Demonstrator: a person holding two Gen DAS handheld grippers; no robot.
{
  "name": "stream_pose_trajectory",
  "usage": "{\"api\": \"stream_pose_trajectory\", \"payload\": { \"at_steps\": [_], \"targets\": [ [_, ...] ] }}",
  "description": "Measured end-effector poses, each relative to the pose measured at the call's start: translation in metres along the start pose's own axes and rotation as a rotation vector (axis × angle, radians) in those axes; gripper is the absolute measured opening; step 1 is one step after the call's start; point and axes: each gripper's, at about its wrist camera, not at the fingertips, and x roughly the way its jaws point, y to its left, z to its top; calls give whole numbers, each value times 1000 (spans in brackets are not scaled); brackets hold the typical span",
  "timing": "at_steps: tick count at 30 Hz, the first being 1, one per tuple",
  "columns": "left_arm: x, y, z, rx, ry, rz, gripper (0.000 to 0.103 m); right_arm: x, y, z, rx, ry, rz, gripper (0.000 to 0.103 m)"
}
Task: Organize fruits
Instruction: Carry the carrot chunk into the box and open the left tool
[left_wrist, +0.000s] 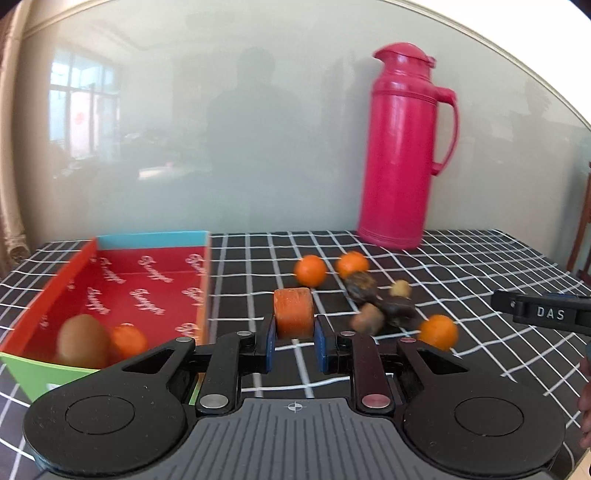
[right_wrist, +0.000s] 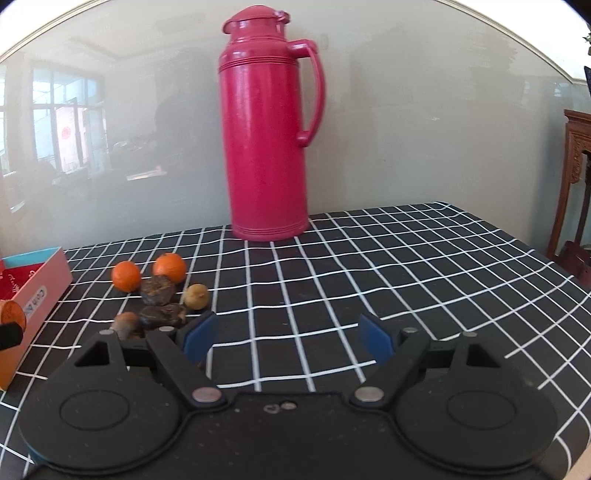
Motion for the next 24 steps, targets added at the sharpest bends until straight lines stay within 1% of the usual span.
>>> {"api": "stream_pose_trajectory", "payload": {
  "at_steps": [5, 9, 13, 19, 24],
  "targets": [
    [-6, 22, 1, -13, -22, 51, 22, 2, 18, 2, -6, -2, 28, 83],
    [-10, 42, 1, -25, -19, 91, 22, 4, 34, 3, -19, 0, 56, 83],
    [-11, 61, -2, -34, 0, 127, 22, 6, 48, 3, -25, 0, 79, 83],
    [-4, 83, -7, -51, 56, 160, 22, 6, 65, 2, -41, -2, 109, 83],
    [-5, 85, -10, -40, 49, 183, 22, 5, 67, 2, -46, -4, 112, 83]
  ]
}}
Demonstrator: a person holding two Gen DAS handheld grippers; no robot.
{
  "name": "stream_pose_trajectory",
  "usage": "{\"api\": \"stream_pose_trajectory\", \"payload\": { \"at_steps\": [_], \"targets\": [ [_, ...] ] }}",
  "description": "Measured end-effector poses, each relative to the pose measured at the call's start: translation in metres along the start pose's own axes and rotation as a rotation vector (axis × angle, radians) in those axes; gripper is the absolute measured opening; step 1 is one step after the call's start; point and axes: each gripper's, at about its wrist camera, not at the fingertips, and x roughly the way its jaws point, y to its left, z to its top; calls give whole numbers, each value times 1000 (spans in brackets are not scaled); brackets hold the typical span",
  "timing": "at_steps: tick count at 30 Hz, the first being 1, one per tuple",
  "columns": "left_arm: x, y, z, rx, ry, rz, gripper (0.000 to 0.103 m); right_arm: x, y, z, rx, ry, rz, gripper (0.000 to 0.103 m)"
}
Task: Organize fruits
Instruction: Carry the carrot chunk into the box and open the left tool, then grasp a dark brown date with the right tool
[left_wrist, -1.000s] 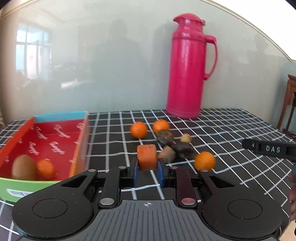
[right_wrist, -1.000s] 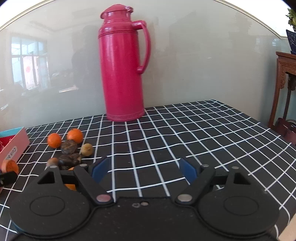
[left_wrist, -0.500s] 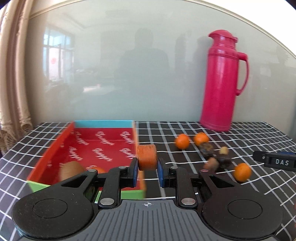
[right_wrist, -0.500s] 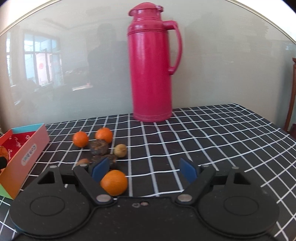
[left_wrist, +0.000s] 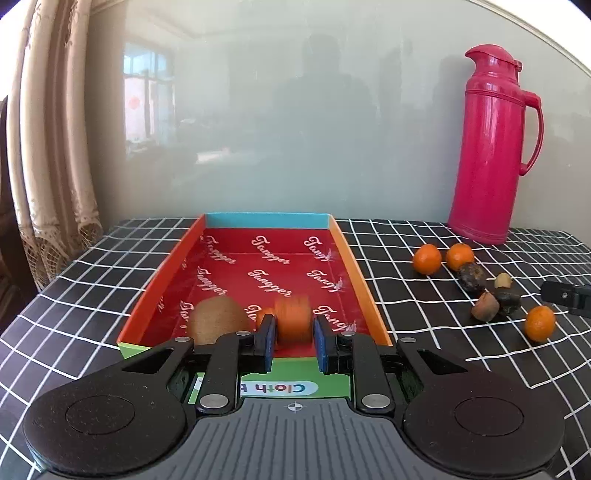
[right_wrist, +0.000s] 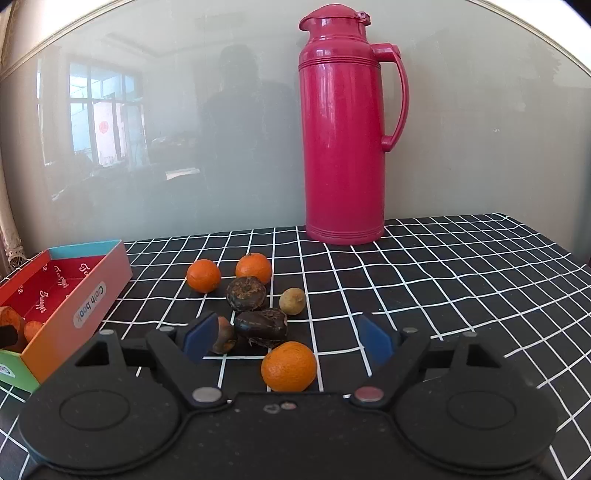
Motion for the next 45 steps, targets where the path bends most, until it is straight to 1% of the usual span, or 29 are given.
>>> {"api": "stream_pose_trajectory", "payload": {
  "at_steps": [5, 6, 7, 9, 11, 14, 16, 20, 22, 28, 33, 40, 43, 45],
  "targets": [
    [-4, -5, 0, 12, -20, 5, 23, -2, -4, -1, -2, -2, -8, 83],
    [-5, -7, 1, 12, -31, 7, 32, -3, -6, -1, -3, -4, -11, 84],
    [-7, -8, 2, 15, -47, 13, 60, -3, -8, -1, -3, -5, -13, 84],
    [-13, -13, 2, 36, -99, 39, 92, -6, -12, -1, -5, -12, -23, 88],
    [-19, -18, 3, 58, -149, 44, 92, -8, -18, -1, -5, -20, -32, 89],
    [-19, -23, 4, 74, -158, 53, 93, -11, -27, -2, -7, -23, -43, 89],
    [-19, -25, 5, 79, -162, 56, 99, -11, -30, -3, -17, -19, -46, 89],
    [-21, -27, 5, 72, -172, 60, 100, -13, -32, -6, -48, -13, -36, 89],
    [-22, -27, 5, 72, -168, 60, 103, -13, -30, -6, -65, -13, -34, 89],
    [-20, -23, 4, 74, -154, 66, 103, -11, -13, -5, -87, -27, -1, 89],
    [-21, -9, 4, 45, -151, 74, 103, -6, 7, -6, -154, -31, 2, 89],
    [-21, 3, 4, 32, -146, 80, 103, 11, 12, -4, -159, 1, -17, 86],
    [-20, 5, 3, 30, -143, 79, 103, 20, 13, -3, -163, 17, -17, 84],
    [-18, 6, 3, 41, -129, 90, 103, 29, 14, -2, -164, 31, -15, 80]
  ]
}}
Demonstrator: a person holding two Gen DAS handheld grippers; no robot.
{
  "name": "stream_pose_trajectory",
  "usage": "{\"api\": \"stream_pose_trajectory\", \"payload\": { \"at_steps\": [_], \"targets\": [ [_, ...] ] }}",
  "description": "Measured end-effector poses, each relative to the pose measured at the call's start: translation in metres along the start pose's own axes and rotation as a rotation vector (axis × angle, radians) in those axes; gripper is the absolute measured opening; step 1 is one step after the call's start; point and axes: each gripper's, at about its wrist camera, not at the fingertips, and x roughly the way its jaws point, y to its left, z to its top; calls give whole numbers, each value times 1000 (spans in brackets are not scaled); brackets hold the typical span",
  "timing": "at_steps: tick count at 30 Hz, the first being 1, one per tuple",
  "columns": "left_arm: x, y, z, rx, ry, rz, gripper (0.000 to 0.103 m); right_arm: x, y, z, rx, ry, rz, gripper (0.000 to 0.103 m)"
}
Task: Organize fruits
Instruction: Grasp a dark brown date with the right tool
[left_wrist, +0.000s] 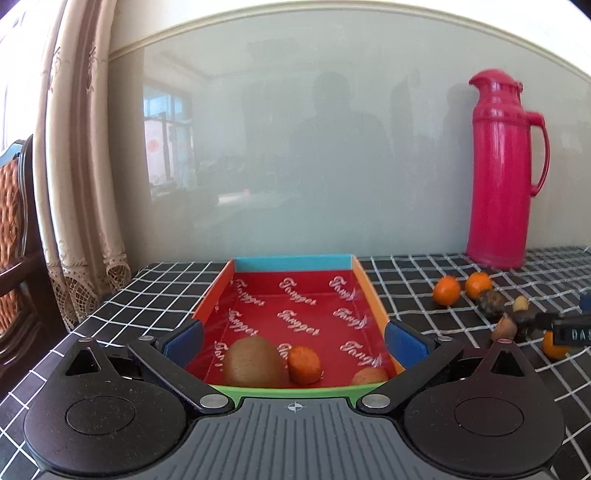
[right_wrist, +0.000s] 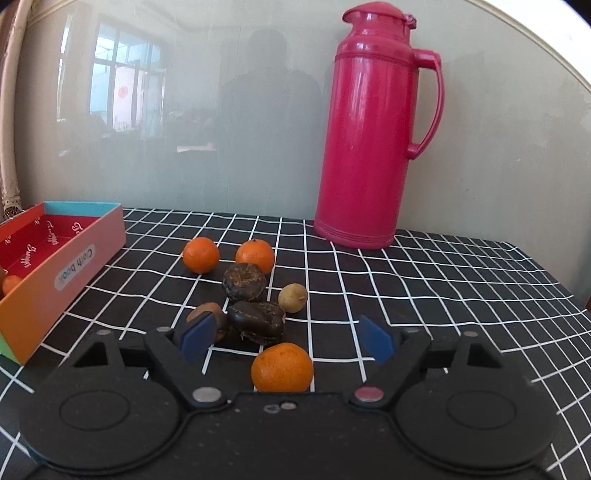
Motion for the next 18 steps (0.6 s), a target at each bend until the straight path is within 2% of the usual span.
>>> {"api": "stream_pose_trajectory", "payload": {
  "at_steps": [5, 9, 14, 18],
  "targets": [
    [3, 11, 0, -4, -10, 64, 103, 21, 5, 4, -4, 35, 21, 74],
    [8, 32, -1, -54, 17, 101, 103, 33, 6, 3, -22, 69, 21, 72],
    [13, 57, -3, -110, 45, 140, 103, 42, -3, 7, 24, 83, 35, 71],
    [15, 73, -7, -132, 65, 201, 103, 46, -2, 10, 31, 88, 46, 65]
  ]
}}
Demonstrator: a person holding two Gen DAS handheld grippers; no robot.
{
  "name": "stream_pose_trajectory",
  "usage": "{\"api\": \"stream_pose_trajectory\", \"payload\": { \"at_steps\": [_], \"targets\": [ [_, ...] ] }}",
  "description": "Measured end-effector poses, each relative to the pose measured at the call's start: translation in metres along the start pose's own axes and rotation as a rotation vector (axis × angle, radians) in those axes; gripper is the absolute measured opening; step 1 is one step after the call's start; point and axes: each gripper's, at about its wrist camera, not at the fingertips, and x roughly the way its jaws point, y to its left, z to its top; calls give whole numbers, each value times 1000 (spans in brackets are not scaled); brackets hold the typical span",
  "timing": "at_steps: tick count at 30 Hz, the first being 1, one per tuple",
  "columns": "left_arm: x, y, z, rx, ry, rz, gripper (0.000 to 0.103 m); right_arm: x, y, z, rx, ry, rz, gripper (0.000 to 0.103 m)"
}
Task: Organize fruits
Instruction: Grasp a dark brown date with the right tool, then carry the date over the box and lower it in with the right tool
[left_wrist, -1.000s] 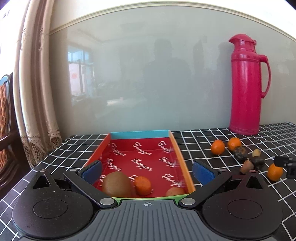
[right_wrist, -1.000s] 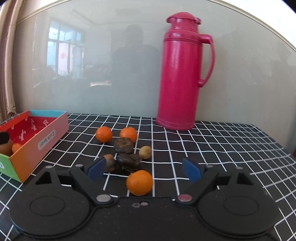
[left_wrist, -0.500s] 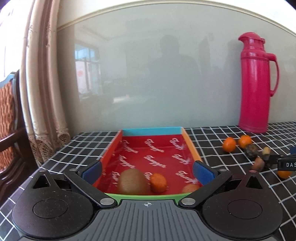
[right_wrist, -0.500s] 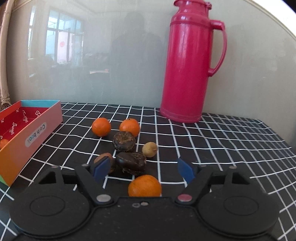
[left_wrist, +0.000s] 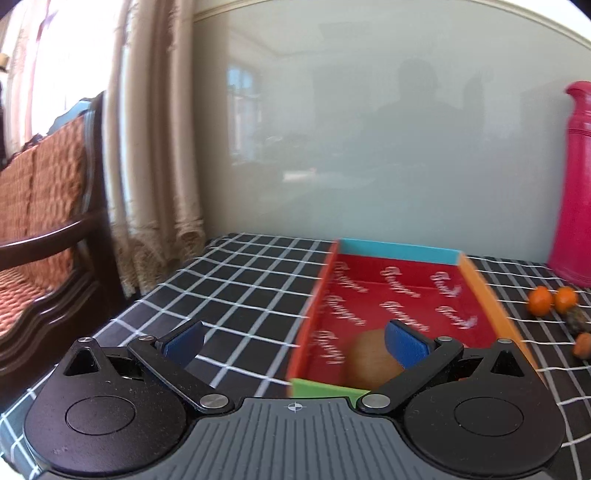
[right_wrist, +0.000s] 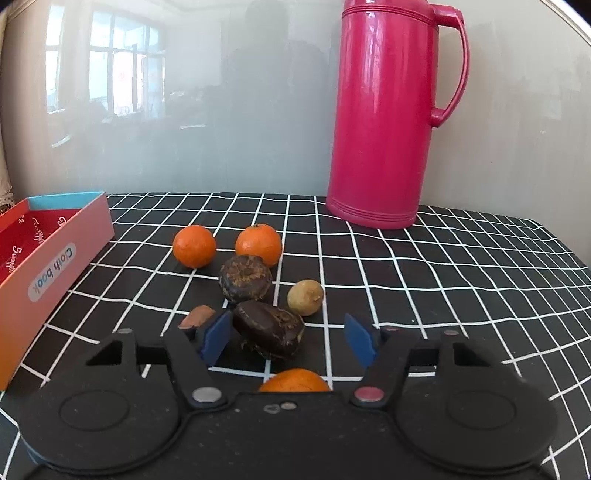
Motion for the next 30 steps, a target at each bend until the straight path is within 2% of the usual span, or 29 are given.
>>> {"api": "stream_pose_trajectory", "payload": {
  "at_steps": [3, 6, 11, 21, 30],
  "targets": [
    [3, 10, -1, -17, 5, 25, 103, 5, 1, 2, 12, 17, 15, 60],
    [5, 22, -2, -35, 16, 40, 103, 16, 4, 1, 21, 82, 43, 52],
    [7, 33, -4, -51, 28, 45, 103, 17, 9, 1, 17, 76, 45, 45],
    [5, 37, -4, -45, 23, 54, 103, 4, 9, 6, 25, 29, 40, 44],
    [2, 46, -7, -39, 27, 76, 103, -16, 35, 13, 18, -25, 98, 44]
  ]
}}
